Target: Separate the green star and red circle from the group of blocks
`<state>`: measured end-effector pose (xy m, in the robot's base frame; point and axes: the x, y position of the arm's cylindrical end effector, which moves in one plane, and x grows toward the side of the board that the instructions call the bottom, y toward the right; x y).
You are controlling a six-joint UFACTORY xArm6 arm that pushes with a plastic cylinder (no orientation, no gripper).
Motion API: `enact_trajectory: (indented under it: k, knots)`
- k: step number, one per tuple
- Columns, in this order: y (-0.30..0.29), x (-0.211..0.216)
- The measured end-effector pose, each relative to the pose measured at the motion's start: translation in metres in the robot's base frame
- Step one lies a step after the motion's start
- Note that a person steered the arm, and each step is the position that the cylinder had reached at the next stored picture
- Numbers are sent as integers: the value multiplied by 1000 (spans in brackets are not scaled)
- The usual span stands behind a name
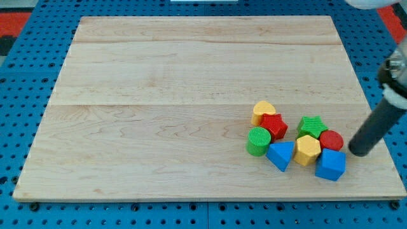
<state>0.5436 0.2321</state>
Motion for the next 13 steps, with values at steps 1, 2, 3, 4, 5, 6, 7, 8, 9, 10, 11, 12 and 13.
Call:
enact_trajectory:
  k: [1, 2, 3, 4, 5, 6, 7, 8, 9, 10, 11, 12, 13]
  knots:
    - [-27, -1]
    - [-34, -5]
    - [-34, -24]
    - [-44, -28]
    - [-56, -48]
    - [-75, -67]
    - [-2, -68]
    - [11, -24]
    - [2, 20]
    - [-43, 22]
    - [-74, 6]
    - [-88, -12]
    - [-88, -34]
